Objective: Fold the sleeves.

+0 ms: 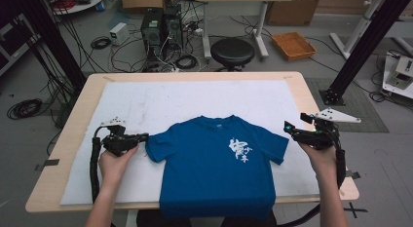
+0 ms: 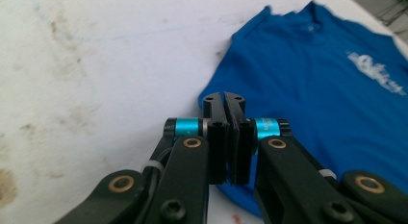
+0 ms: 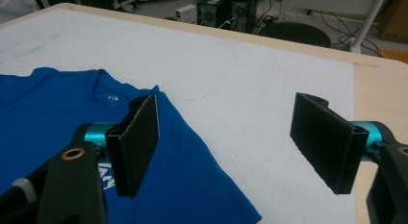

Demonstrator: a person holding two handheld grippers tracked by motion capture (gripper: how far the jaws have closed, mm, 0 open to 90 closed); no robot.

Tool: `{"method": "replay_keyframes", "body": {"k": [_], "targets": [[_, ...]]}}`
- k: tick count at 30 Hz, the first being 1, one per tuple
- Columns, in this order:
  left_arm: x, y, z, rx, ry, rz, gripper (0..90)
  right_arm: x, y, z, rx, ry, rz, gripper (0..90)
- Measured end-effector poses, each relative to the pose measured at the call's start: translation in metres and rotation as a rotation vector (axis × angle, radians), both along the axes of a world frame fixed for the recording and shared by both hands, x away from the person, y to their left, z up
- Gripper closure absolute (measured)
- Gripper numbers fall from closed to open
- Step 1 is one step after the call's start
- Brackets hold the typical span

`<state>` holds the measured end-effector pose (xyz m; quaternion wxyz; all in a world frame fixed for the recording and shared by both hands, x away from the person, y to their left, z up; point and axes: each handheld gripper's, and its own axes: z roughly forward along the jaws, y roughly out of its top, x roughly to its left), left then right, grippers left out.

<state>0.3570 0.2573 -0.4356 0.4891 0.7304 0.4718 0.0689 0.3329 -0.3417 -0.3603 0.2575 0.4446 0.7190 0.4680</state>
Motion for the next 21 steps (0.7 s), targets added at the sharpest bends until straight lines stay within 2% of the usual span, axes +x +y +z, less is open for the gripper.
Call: {"method": "replay_keyframes", "body": {"k": [3, 7, 11, 15, 21], "targets": [[-0.004, -0.007, 0.011, -0.041, -0.023, -0.025, 88.0, 0.0, -0.001, 0.001, 0.003, -0.003, 0.0, 25.2], [-0.006, -0.025, 0.025, -0.101, -0.03, -0.068, 88.0, -0.001, -0.002, 0.002, 0.005, -0.009, -0.003, 25.1], [-0.003, -0.051, 0.034, -0.155, -0.025, -0.112, 88.0, -0.001, -0.002, 0.003, 0.011, -0.012, -0.002, 25.1], [0.003, -0.082, 0.036, -0.211, -0.008, -0.157, 88.0, -0.001, -0.002, 0.004, 0.009, -0.014, -0.002, 25.1], [0.016, -0.126, 0.029, -0.205, 0.017, -0.194, 88.0, -0.001, -0.003, 0.003, 0.01, -0.013, -0.008, 25.1]]}}
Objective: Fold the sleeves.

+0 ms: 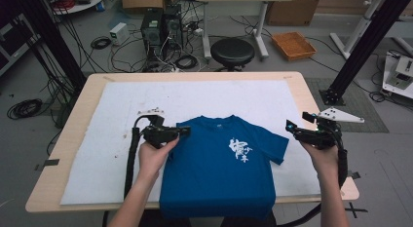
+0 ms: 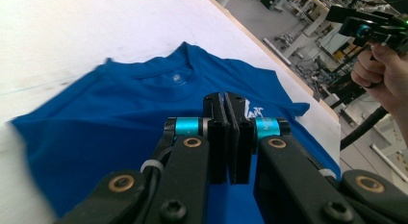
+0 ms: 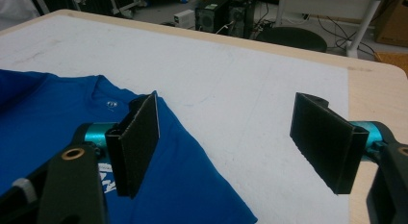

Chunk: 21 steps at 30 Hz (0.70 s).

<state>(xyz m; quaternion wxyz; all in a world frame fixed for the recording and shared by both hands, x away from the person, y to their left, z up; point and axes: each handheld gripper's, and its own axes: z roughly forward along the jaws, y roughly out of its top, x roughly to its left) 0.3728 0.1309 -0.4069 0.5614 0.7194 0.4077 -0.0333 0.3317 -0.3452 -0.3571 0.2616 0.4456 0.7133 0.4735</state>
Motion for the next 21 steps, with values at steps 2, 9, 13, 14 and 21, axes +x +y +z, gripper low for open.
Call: {"method": "replay_keyframes", "body": {"k": [2, 9, 13, 14, 21], "targets": [[0.004, -0.011, -0.004, 0.005, 0.002, 0.0, 87.9, 0.0, 0.0, 0.0, -0.001, 0.003, -0.002, 25.2], [0.011, -0.025, -0.014, 0.021, -0.029, -0.003, 56.0, 0.001, -0.002, -0.003, -0.008, 0.011, -0.007, 25.4], [0.003, -0.012, -0.005, 0.027, -0.113, 0.028, 44.5, 0.002, -0.006, -0.006, -0.004, 0.028, -0.028, 27.4], [-0.001, -0.006, -0.002, 0.037, -0.144, 0.036, 44.3, 0.002, -0.008, -0.007, -0.005, 0.033, -0.033, 27.6], [-0.032, 0.049, 0.005, 0.199, -0.309, 0.133, 38.0, 0.007, -0.016, -0.018, -0.004, 0.082, -0.072, 32.1]]}}
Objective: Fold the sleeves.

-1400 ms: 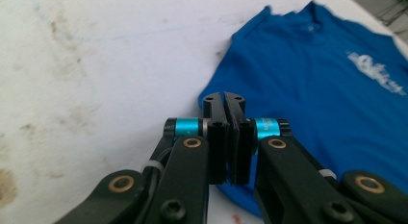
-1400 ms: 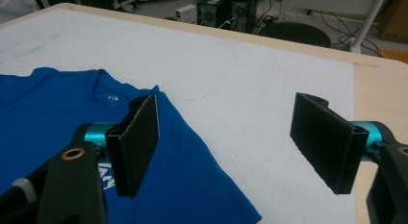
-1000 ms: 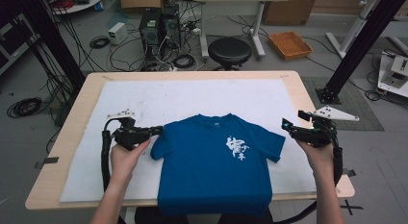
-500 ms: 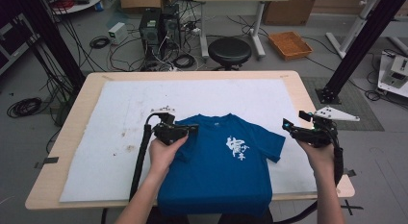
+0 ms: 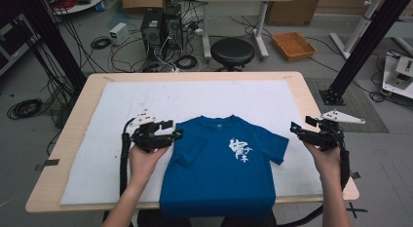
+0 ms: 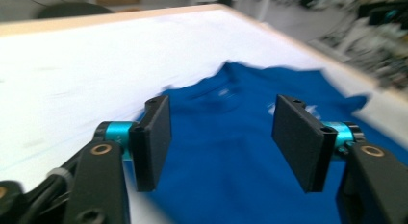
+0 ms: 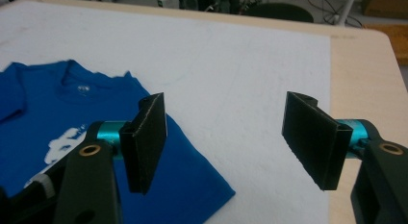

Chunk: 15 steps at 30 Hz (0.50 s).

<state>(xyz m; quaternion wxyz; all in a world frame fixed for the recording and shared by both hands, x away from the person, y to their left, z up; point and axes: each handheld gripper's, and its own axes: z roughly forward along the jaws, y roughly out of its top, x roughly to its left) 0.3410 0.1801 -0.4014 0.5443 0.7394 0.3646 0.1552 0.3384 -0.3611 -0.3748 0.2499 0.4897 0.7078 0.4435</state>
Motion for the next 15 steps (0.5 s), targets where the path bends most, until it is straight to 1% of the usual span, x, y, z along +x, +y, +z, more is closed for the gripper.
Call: {"method": "replay_keyframes", "body": {"k": [1, 3, 4, 5, 6, 7, 9, 13, 15], "targets": [[-0.004, 0.008, -0.001, 0.023, -0.017, 0.017, 38.0, 0.001, -0.001, -0.003, -0.005, 0.015, -0.006, 32.1], [-0.01, 0.023, -0.006, 0.053, -0.037, 0.049, 38.0, 0.005, -0.002, -0.008, -0.005, 0.042, -0.01, 32.4], [-0.012, 0.03, -0.008, 0.063, -0.039, 0.065, 37.9, 0.006, -0.003, -0.011, -0.003, 0.058, -0.02, 34.5], [-0.014, 0.037, -0.01, 0.073, -0.039, 0.077, 37.9, 0.008, -0.003, -0.014, -0.001, 0.071, -0.017, 39.8], [-0.015, 0.043, -0.012, 0.073, -0.039, 0.091, 37.7, 0.009, -0.003, -0.017, 0.0, 0.082, -0.011, 42.7], [-0.016, 0.049, -0.014, 0.07, -0.034, 0.101, 37.7, 0.011, -0.003, -0.02, 0.004, 0.092, -0.008, 43.8], [-0.017, 0.058, -0.015, 0.059, -0.027, 0.117, 37.7, 0.015, -0.003, -0.026, 0.003, 0.116, -0.005, 50.6], [-0.018, 0.068, -0.016, 0.041, -0.022, 0.133, 37.7, 0.023, 0.0, -0.038, -0.013, 0.183, -0.008, 59.4], [-0.017, 0.07, -0.016, 0.046, -0.022, 0.13, 37.7, 0.027, 0.001, -0.044, -0.024, 0.209, -0.014, 62.9]]}}
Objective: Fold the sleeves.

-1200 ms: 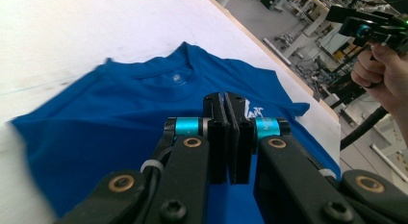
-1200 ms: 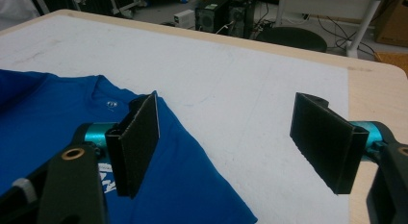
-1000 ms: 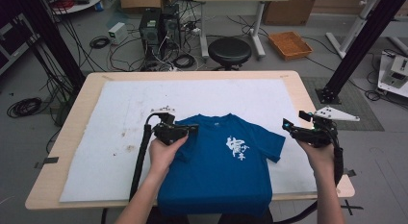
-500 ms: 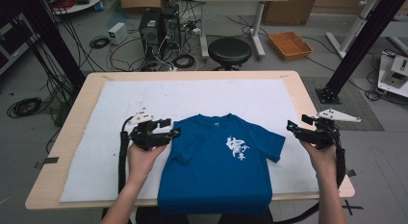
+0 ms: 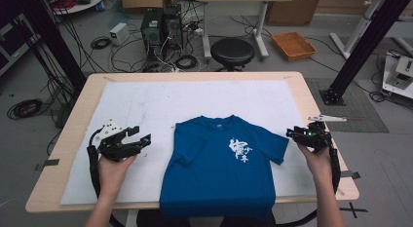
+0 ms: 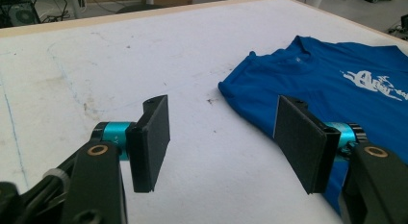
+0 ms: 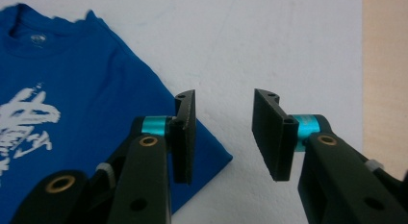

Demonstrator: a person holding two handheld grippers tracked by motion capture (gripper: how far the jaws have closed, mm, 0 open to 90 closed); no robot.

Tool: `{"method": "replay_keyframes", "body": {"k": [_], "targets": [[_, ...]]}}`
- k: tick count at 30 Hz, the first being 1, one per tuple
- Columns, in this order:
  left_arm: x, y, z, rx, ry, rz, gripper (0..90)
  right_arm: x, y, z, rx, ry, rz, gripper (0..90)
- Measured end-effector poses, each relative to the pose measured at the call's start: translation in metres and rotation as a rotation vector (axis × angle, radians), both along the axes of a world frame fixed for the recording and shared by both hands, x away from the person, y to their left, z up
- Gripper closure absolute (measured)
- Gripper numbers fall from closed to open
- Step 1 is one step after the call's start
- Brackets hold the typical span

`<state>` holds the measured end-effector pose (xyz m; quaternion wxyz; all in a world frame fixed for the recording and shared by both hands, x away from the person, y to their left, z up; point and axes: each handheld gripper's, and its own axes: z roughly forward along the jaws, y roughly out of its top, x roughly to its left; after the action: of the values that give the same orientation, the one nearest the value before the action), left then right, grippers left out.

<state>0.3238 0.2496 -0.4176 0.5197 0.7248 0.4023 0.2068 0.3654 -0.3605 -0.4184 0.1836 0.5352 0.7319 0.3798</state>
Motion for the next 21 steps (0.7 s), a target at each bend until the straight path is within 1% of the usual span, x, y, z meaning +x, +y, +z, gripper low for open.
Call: {"method": "replay_keyframes", "body": {"k": [3, 6, 9, 12, 13, 14, 15, 16, 17, 18, 20, 21], "targets": [[0.0, 0.001, 0.0, -0.008, 0.007, -0.003, 37.7, 0.004, -0.001, -0.008, -0.005, 0.044, -0.015, 67.6], [0.0, 0.001, -0.001, -0.012, 0.018, -0.012, 37.7, 0.007, -0.003, -0.015, -0.003, 0.068, -0.036, 70.0], [0.0, 0.001, -0.001, -0.015, 0.023, -0.015, 37.7, 0.008, -0.003, -0.017, 0.002, 0.078, -0.034, 70.0], [0.001, 0.0, -0.001, -0.013, 0.026, -0.021, 37.7, 0.01, -0.001, -0.022, -0.004, 0.097, -0.023, 70.0], [0.001, -0.001, -0.002, -0.015, 0.028, -0.024, 37.7, 0.011, 0.0, -0.023, -0.01, 0.104, -0.02, 71.5], [0.001, -0.001, -0.002, -0.014, 0.029, -0.026, 37.7, 0.011, 0.001, -0.024, -0.022, 0.097, -0.019, 74.2], [0.001, -0.001, -0.002, -0.016, 0.03, -0.026, 37.7, 0.01, 0.001, -0.024, -0.024, 0.096, -0.015, 79.2], [0.001, -0.001, -0.002, -0.018, 0.029, -0.024, 37.7, 0.01, 0.001, -0.024, -0.016, 0.1, -0.002, 84.9], [0.001, -0.002, -0.002, -0.021, 0.029, -0.022, 37.7, 0.01, 0.002, -0.024, -0.019, 0.101, 0.009, 88.9], [0.002, -0.002, -0.002, -0.019, 0.029, -0.026, 37.7, 0.009, 0.003, -0.023, -0.026, 0.093, 0.009, 89.3], [0.002, -0.002, -0.002, -0.02, 0.035, -0.027, 37.7, 0.007, 0.005, -0.02, -0.019, 0.088, 0.011, 89.6], [0.002, -0.002, -0.002, -0.018, 0.036, -0.028, 37.7, 0.006, 0.005, -0.017, -0.007, 0.086, 0.011, 89.7]]}}
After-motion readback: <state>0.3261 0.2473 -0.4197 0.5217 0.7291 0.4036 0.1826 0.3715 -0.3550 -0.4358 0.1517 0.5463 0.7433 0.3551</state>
